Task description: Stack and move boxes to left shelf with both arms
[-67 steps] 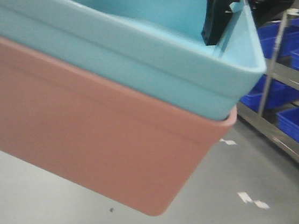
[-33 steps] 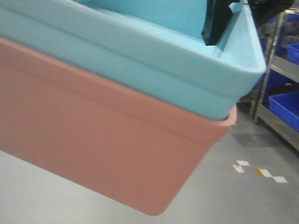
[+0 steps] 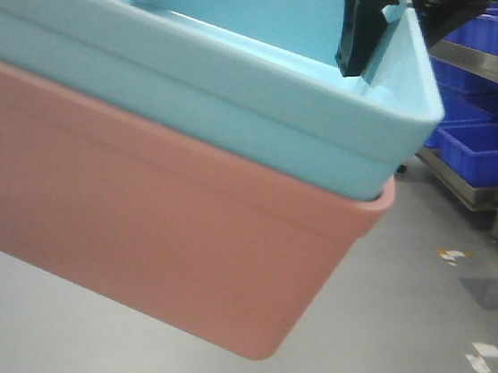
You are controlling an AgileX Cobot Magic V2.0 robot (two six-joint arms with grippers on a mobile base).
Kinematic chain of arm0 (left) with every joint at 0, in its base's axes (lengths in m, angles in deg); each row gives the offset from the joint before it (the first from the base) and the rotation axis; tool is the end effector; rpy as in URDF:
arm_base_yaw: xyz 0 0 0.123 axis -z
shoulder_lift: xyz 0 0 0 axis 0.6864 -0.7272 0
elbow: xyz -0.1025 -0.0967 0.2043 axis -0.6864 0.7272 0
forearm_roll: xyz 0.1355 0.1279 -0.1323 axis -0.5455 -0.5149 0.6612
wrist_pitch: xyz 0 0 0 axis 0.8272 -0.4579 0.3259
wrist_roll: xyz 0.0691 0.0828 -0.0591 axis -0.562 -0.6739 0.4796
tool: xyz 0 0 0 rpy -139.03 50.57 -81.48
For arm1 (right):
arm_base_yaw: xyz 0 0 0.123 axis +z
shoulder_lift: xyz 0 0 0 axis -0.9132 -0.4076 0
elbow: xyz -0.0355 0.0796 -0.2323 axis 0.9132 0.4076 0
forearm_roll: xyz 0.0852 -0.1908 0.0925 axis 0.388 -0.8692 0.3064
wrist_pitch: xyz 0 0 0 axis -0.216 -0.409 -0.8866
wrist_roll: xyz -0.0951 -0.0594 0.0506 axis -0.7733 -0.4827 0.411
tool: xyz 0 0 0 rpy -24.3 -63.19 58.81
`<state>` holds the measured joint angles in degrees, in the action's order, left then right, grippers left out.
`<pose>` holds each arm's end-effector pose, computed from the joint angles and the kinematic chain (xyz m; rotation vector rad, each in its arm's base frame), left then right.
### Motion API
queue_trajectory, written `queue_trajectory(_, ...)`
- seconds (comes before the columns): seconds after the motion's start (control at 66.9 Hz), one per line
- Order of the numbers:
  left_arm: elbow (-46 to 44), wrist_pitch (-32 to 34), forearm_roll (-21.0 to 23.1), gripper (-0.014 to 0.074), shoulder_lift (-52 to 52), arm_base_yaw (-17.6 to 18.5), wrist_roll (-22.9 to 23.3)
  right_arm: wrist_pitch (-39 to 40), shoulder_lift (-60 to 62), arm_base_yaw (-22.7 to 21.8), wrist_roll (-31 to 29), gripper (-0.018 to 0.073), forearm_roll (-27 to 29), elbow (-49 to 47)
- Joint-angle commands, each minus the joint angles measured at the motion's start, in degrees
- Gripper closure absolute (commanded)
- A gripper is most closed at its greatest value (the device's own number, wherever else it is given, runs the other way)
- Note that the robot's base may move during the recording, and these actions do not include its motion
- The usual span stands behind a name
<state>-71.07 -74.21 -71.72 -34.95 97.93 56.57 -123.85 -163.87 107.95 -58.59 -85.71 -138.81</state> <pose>0.2271 -0.1867 0.2946 0.1258 2.2715 0.0656 0.2544 0.1931 0.2685 -0.4272 2.4515 0.1672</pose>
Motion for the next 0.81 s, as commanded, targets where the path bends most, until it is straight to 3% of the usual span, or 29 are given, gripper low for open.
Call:
queue_trajectory(0.0, -2.9, 18.4, 0.3, 0.0610, 1.3, 2.1, -0.4, 17.2, 2.5, 2.4, -2.7, 0.0502, 5.4, -3.5)
queue_trajectory(0.792, -2.9, 18.4, 0.3, 0.0610, 1.3, 2.1, -0.4, 17.2, 2.5, 2.3, -2.7, 0.0502, 5.4, -3.5)
